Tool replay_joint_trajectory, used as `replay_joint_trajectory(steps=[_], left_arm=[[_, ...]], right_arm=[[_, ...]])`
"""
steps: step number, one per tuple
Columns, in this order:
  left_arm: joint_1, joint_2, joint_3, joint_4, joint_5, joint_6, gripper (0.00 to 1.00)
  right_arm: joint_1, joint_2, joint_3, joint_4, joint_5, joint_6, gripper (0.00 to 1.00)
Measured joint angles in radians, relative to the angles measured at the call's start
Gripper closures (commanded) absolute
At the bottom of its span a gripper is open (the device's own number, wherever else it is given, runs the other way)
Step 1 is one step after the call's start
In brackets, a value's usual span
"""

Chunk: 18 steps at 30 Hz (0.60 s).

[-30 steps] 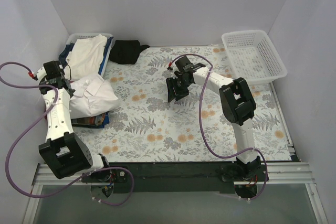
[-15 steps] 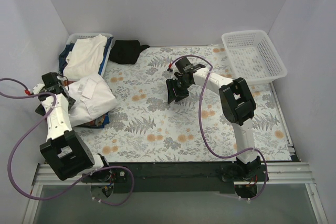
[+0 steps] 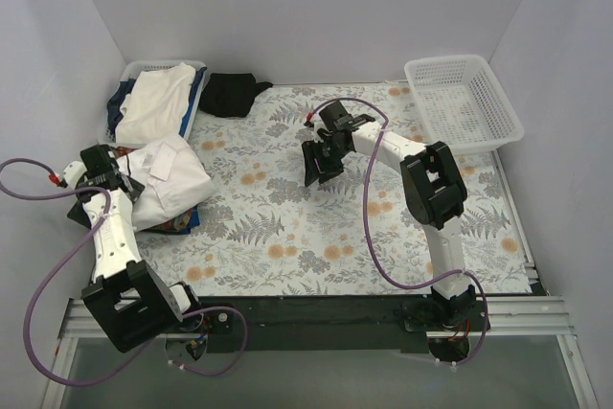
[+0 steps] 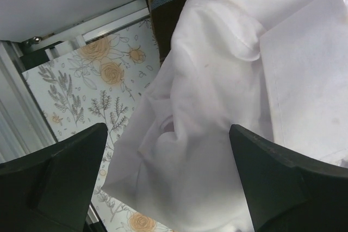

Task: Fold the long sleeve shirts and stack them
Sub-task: Neatly place the folded shirt to the corner

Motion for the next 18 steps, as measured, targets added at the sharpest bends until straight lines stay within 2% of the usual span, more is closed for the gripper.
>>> replay_joint_trajectory(steps=[7, 10, 11, 14, 15, 16, 18], left_arm=[[0.004, 0.038, -0.066, 0.147, 0.061, 0.023, 0.03], [0.006, 0.076, -0.067, 0.210, 0.087, 0.031, 0.18], [0.008, 0.089, -0.067, 0.225, 0.093, 0.034, 0.34], [0.011, 0.132, -0.067, 0.258, 0.114, 0.032, 0.67], [0.013, 0.145, -0.067, 0.267, 0.122, 0.031, 0.83], [0.014, 0.155, -0.067, 0.274, 0.129, 0.030, 0.91], [0.018, 0.166, -0.066, 0.278, 0.134, 0.029, 1.00]], right_arm=[[0.000, 0.000, 0.000, -0.023, 0.014, -0.001, 0.41], [0.000, 0.000, 0.000, -0.039, 0.029, -0.003, 0.41], [0.000, 0.000, 0.002, -0.046, 0.035, -0.004, 0.41], [0.000, 0.000, 0.011, -0.067, 0.056, -0.010, 0.41], [0.000, 0.000, 0.014, -0.072, 0.062, -0.011, 0.41], [0.000, 0.000, 0.018, -0.077, 0.067, -0.014, 0.41], [0.000, 0.000, 0.025, -0.084, 0.078, -0.016, 0.41]])
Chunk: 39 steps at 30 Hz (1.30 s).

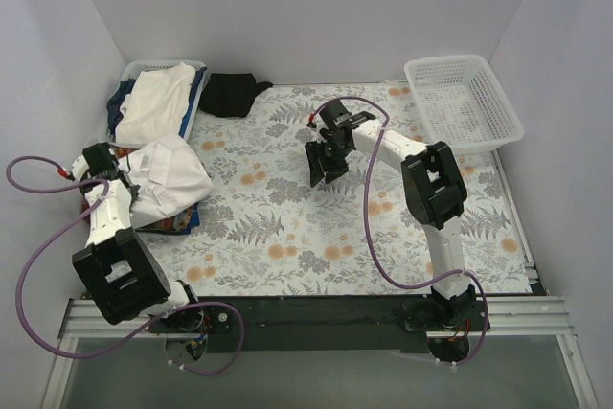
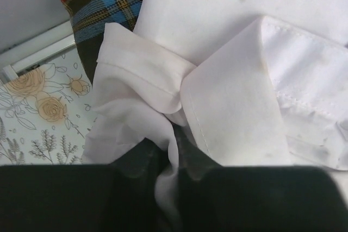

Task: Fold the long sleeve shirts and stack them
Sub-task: Neatly place the folded shirt to the corner

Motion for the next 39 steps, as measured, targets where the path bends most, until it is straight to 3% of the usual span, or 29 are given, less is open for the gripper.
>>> replay_joint_trajectory(steps=[14, 20, 21, 23, 24, 27, 31, 39], left_arm=[[0.004, 0.032, 0.195, -0.090, -0.066, 0.023, 1.00], [-0.004, 0.125, 0.303, -0.087, -0.123, 0.065, 0.99], [-0.006, 0.148, 0.315, -0.090, -0.134, 0.069, 0.67], [-0.008, 0.190, 0.327, -0.094, -0.149, 0.077, 0.44], [-0.008, 0.214, 0.334, -0.103, -0.160, 0.075, 0.26], [-0.008, 0.248, 0.351, -0.126, -0.177, 0.076, 0.18], [-0.008, 0.227, 0.374, -0.153, -0.185, 0.068, 0.16], [-0.008, -0.042, 0.374, -0.162, -0.124, 0.060, 0.13]], right_arm=[[0.000, 0.000, 0.074, -0.042, 0.031, -0.006, 0.41], [-0.008, 0.004, 0.079, -0.069, 0.027, -0.006, 0.41], [-0.010, 0.005, 0.080, -0.071, 0.027, -0.005, 0.41], [-0.013, 0.005, 0.082, -0.073, 0.027, -0.006, 0.41], [-0.014, 0.005, 0.082, -0.074, 0.027, -0.006, 0.41], [-0.016, 0.005, 0.081, -0.076, 0.028, -0.006, 0.41], [-0.018, 0.005, 0.077, -0.078, 0.028, -0.006, 0.41], [-0.018, 0.005, 0.077, -0.080, 0.027, -0.006, 0.41]])
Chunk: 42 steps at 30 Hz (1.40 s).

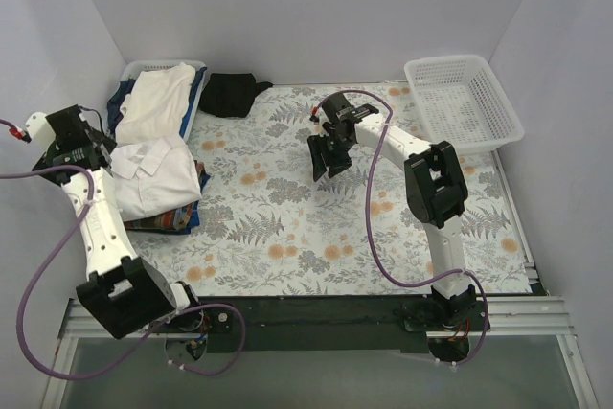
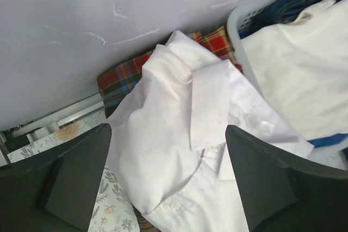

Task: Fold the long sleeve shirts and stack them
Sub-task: Neatly place the folded shirt to the corner

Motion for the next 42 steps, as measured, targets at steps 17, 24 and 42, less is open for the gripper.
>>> replay_joint_trajectory(steps=[17, 24, 42], left_arm=[[-0.004, 0.006, -0.194, 0.039, 0.212, -0.063, 0.15], [-0.005, 0.051, -0.197, 0.103, 0.164, -0.071, 0.14], [-0.013, 0.331, -0.123, 0.287, 0.211, -0.029, 0.10]], right_arm=[[0.000, 0.000, -0.016, -0.013, 0.000, 0.001, 0.42], [0.000, 0.000, -0.016, -0.013, 0.000, 0.000, 0.42], [0.000, -0.012, -0.061, -0.009, 0.012, 0.001, 0.43]])
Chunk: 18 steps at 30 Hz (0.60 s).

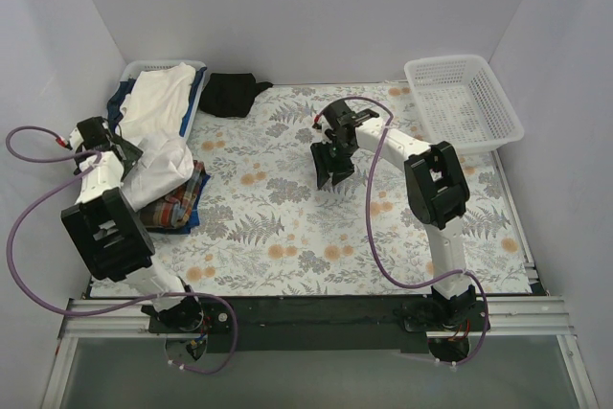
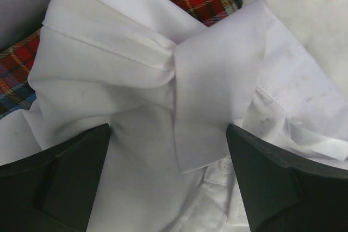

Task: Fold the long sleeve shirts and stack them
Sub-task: Neatly place the folded shirt to the corner

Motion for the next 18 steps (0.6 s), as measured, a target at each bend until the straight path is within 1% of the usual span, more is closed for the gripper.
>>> replay_joint_trajectory(steps=[4, 5, 6, 9, 14, 17, 18], left_arm=[[-0.008, -0.040, 0.001, -0.005, 0.020, 0.004, 0.08], [-0.010, -0.053, 0.003, -0.012, 0.024, 0.004, 0.07], [-0.016, -0.074, 0.012, -0.030, 0.031, 0.004, 0.02], [-0.040, -0.142, 0.037, -0.078, 0.047, 0.004, 0.02], [-0.079, -0.288, 0.064, -0.143, 0.113, 0.007, 0.02], [-0.121, -0.360, 0.064, -0.166, 0.147, 0.016, 0.02], [-0.150, -0.375, 0.064, -0.170, 0.150, 0.020, 0.02]], right_arm=[[0.000, -0.018, -0.023, 0.004, 0.000, 0.003, 0.43], [0.000, -0.020, -0.025, 0.006, 0.000, 0.003, 0.43], [0.001, -0.023, -0.025, 0.007, 0.000, 0.003, 0.43], [0.004, -0.026, -0.025, 0.019, 0.000, 0.004, 0.43], [0.004, -0.027, -0.025, 0.024, 0.012, 0.004, 0.42], [0.004, -0.046, -0.029, 0.024, 0.048, 0.003, 0.41], [0.005, -0.062, -0.033, 0.023, 0.065, 0.003, 0.41]])
